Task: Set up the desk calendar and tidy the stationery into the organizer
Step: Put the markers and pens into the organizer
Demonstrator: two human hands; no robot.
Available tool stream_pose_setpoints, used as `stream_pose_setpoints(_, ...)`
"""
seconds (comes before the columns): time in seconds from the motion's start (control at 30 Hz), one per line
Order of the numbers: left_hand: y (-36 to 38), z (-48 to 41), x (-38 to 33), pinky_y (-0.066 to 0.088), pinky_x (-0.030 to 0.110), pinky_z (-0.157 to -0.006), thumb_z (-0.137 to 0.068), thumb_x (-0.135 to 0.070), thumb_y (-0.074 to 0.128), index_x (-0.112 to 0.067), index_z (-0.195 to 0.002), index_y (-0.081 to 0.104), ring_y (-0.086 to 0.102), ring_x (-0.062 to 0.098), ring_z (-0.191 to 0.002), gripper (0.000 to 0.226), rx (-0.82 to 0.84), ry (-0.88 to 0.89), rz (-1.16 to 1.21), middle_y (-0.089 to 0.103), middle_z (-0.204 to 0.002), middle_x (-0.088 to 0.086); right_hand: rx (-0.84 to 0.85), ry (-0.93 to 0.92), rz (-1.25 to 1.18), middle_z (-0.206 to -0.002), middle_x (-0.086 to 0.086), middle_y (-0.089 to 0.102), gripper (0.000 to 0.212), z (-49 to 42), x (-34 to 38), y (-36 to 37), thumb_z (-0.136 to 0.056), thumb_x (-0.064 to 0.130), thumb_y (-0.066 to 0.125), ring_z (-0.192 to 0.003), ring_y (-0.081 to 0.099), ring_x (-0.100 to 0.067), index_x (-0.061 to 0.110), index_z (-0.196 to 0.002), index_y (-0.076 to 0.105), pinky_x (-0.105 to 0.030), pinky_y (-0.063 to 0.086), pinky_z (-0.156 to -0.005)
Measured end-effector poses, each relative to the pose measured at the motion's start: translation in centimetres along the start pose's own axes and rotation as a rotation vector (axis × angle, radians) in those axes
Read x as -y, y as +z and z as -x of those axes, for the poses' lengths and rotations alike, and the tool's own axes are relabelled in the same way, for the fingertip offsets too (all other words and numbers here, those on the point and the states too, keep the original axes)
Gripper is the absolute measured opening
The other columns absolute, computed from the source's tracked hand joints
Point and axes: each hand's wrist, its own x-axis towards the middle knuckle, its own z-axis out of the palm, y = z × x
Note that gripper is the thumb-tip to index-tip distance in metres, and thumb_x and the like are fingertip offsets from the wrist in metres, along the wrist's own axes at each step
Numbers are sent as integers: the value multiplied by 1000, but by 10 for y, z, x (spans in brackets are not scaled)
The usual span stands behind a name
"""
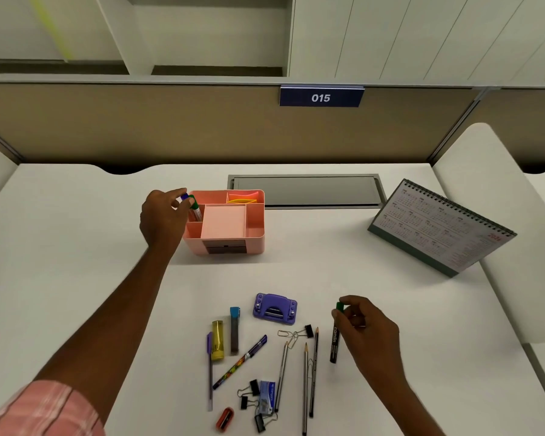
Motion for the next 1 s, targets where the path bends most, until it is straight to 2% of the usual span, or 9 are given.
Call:
stream_pose_setpoints(0.27, 2, 3, 10, 49, 32, -73, -94, -28, 76, -15, -137, 67, 68, 26, -94, 46, -22, 11, 27, 73, -110, 13, 35, -30, -32, -84, 12, 71, 22, -7, 7, 14, -89, 22, 78, -78, 69, -7, 28, -108, 70, -8, 51, -68)
stream_pose_setpoints(0.43, -7, 33, -4, 52, 27, -76, -92, -30, 78, -15, -126, 72, 69, 21, -93, 38, 7, 43, 200, 75, -107, 8, 67, -43, -27, -89, 13, 71, 23, -13, 13, 24, -90, 24, 78, -83, 68, -4, 27, -111, 69, -9, 52, -71)
stream_pose_setpoints(0.5, -15, 60, -19, 58, 27, -76, -89, -29, 81, -16, -118, 76, 71, 19, -88, 32, 143, 60, 331, 76, -99, 4, 90, -62, -24, -90, 13, 71, 24, -15, 19, 28, -90, 25, 77, -84, 68, -3, 27, -112, 69, -9, 53, -70)
stream_pose_setpoints(0.6, -26, 107, -42, 64, 28, -70, -86, -26, 83, -24, -115, 77, 73, 19, -84, 29, 551, 36, 491, 76, -93, -5, 127, -81, -46, -91, 13, 71, 23, -18, 29, 36, -91, 24, 76, -83, 69, -5, 27, -113, 69, -11, 54, -68)
stream_pose_setpoints(0.67, -30, 136, -51, 65, 31, -78, -83, -28, 86, -30, -119, 75, 75, 12, -92, 38, 807, 86, 531, 78, -101, -10, 155, -109, -53, -91, 12, 71, 23, -19, 38, 43, -91, 25, 76, -84, 70, -6, 27, -113, 69, -14, 56, -70)
stream_pose_setpoints(0.73, -30, 160, -57, 62, 27, -86, -80, -30, 89, -32, -126, 72, 74, 6, -100, 49, 953, 161, 548, 77, -109, -13, 182, -141, -62, -91, 12, 72, 23, -20, 48, 49, -91, 24, 77, -85, 71, -8, 28, -112, 68, -17, 58, -72)
stream_pose_setpoints(0.8, -30, 177, -61, 61, 24, -89, -78, -28, 91, -31, -131, 69, 73, 5, -105, 57, 957, 203, 570, 77, -112, -13, 206, -159, -98, -90, 12, 73, 21, -20, 57, 54, -90, 22, 77, -84, 72, -9, 27, -109, 68, -20, 59, -72)
stream_pose_setpoints(0.87, -30, 185, -62, 62, 28, -90, -78, -24, 90, -28, -133, 68, 73, 9, -105, 59, 888, 199, 599, 77, -113, -11, 215, -168, -115, -90, 11, 74, 20, -21, 63, 56, -91, 20, 77, -84, 72, -8, 24, -109, 68, -21, 60, -74)
stream_pose_setpoints(1.0, -34, 185, -56, 63, 28, -86, -82, -17, 88, -22, -132, 70, 75, 10, -99, 53, 796, 222, 603, 78, -110, -7, 220, -194, -141, -90, 11, 76, 20, -19, 69, 57, -90, 21, 77, -84, 74, -5, 21, -110, 70, -18, 59, -76)
